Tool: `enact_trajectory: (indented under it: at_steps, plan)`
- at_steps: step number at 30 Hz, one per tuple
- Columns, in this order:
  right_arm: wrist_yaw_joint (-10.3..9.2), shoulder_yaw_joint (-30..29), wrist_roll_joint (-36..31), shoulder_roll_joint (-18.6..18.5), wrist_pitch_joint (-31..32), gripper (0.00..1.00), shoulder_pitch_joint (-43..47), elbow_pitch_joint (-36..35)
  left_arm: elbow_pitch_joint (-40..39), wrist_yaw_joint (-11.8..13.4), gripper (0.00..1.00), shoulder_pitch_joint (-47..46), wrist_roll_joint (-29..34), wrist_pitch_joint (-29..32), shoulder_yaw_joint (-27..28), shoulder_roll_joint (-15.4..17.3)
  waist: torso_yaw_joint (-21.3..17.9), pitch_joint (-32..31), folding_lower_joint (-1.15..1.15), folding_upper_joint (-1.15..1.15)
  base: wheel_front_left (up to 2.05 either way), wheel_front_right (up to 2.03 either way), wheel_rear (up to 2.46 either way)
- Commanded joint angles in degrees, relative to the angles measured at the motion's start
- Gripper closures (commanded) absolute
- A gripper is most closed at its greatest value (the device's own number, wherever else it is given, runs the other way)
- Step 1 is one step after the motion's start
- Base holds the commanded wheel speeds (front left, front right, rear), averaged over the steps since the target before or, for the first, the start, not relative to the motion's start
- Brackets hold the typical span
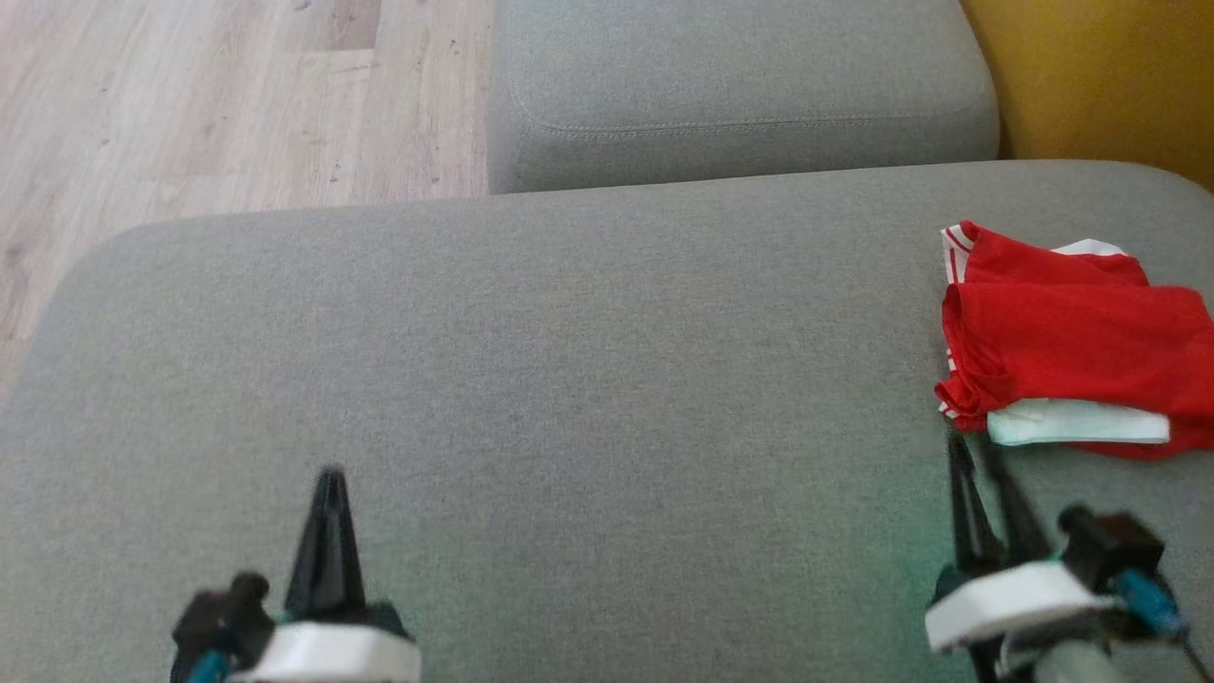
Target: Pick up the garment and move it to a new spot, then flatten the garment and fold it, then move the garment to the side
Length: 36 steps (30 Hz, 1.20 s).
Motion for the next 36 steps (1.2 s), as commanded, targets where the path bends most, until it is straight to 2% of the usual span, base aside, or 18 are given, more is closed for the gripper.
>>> enact_trajectory:
  at_steps: [1,36]
  plan:
    - [0.0,0.0,0.2,0.0,0.1,1.0,0.3,0.5,0.5,0.0,1.0,0.2,-0.2,0.1,0.0,0.0,0.0,0.0,0.0,0.0,0.0,0.0,0.0]
    - [-0.01,-1.9,23.2,-0.1,5.8,1.0,-1.4,-1.0,0.1,-1.4,1.0,-1.8,-20.0,6.0,3.7,0.1,-0.2,0.6,0.0,0.0,0.0,0.0,0.0]
